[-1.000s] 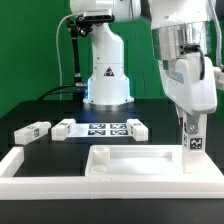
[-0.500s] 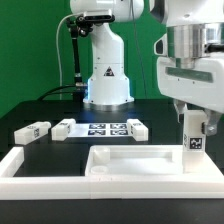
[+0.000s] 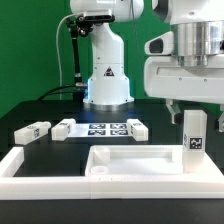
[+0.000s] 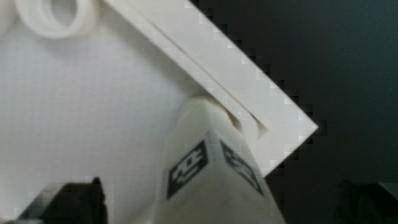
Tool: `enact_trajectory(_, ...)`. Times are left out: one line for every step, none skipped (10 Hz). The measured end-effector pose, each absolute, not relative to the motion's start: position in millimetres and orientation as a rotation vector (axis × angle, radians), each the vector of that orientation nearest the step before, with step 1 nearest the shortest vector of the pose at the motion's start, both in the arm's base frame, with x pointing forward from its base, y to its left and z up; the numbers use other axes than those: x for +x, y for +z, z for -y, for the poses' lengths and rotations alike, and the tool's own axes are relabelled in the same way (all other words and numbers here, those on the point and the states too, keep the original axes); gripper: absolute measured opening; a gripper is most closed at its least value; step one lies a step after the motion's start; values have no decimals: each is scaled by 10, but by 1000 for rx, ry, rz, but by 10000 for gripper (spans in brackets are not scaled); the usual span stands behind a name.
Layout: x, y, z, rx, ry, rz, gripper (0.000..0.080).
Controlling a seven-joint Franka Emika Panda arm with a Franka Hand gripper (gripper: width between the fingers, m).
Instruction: Assemble desk
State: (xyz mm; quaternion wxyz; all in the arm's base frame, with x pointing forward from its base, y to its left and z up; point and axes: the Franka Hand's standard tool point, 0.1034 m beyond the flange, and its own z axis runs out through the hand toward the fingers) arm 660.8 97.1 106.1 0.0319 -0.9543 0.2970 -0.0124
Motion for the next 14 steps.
enact_trajectory(6645, 1060, -916, -3008, -56, -651, 649)
enact_trajectory(6660, 1043, -936, -3033, -71, -525, 649)
enact_trajectory(6650, 1040, -1022, -3052, -78, -449, 649)
enact_trajectory(6649, 1039, -1027, -3049, -77, -455, 649)
enact_trajectory(6650, 1037, -1018, -3043, -76, -497, 533)
enact_trajectory(6649, 1036, -1019, -3043, -75, -495, 382)
enact_trajectory(6645, 1032, -1012, -3025, -70, -594, 382)
enact_trajectory(6642, 1027, -990, -2995, -64, -732, 291)
enact_trajectory(6642, 1025, -988, -2966, -60, -836, 291)
enact_trajectory(6642, 1023, -985, -2937, -57, -932, 291)
enact_trajectory(6642, 1023, -982, -2916, -55, -992, 291)
enact_trajectory(6643, 1019, -974, -2817, -44, -1235, 291)
enact_trajectory(6648, 1018, -967, -2712, -22, -1428, 291)
enact_trajectory(6652, 1018, -954, -2589, 4, -1603, 291)
